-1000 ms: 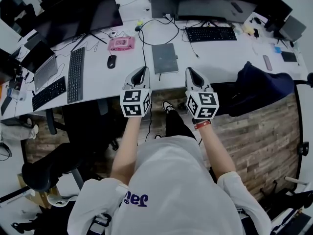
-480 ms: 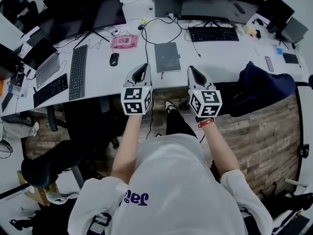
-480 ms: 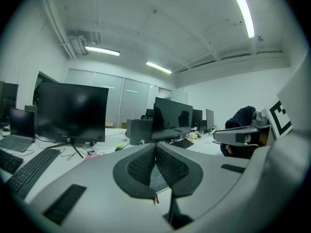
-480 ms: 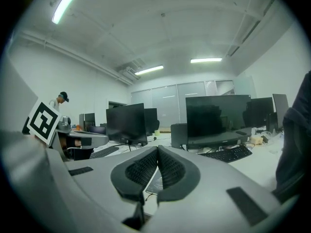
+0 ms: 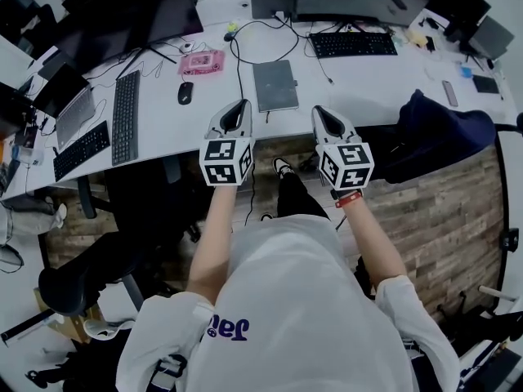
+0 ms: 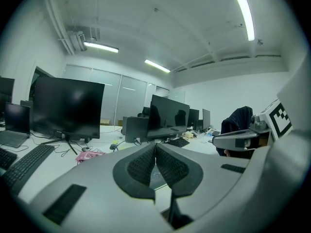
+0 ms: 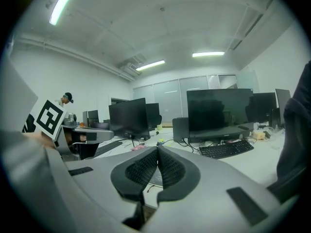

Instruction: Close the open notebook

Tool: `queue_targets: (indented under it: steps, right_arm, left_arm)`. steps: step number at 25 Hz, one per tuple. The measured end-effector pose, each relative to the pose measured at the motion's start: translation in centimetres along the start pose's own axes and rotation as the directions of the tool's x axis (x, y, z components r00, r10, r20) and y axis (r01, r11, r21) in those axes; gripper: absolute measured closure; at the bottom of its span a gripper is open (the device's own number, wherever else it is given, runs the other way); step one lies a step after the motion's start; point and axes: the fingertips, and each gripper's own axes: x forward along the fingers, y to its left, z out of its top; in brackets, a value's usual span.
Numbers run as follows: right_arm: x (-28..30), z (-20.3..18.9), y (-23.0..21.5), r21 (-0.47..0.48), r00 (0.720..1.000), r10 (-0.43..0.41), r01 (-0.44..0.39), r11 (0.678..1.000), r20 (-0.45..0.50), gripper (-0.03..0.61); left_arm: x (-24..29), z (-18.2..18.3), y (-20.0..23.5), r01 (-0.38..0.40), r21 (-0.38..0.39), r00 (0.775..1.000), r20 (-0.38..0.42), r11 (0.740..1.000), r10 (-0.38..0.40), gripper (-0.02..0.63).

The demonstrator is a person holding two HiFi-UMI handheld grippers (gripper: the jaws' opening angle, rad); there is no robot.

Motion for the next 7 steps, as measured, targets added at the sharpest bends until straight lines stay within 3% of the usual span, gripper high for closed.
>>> queue_targets:
  steps: [7]
  right_arm:
    - [0.5, 0.0, -1.0, -0.063, 0.997, 0.072, -0.074, 0.995, -0.031, 0.571]
  left_arm:
    - [1.3, -0.9, 0.1, -0.004, -0.03, 1.0, -0.021, 1.0, 0.003, 0.592]
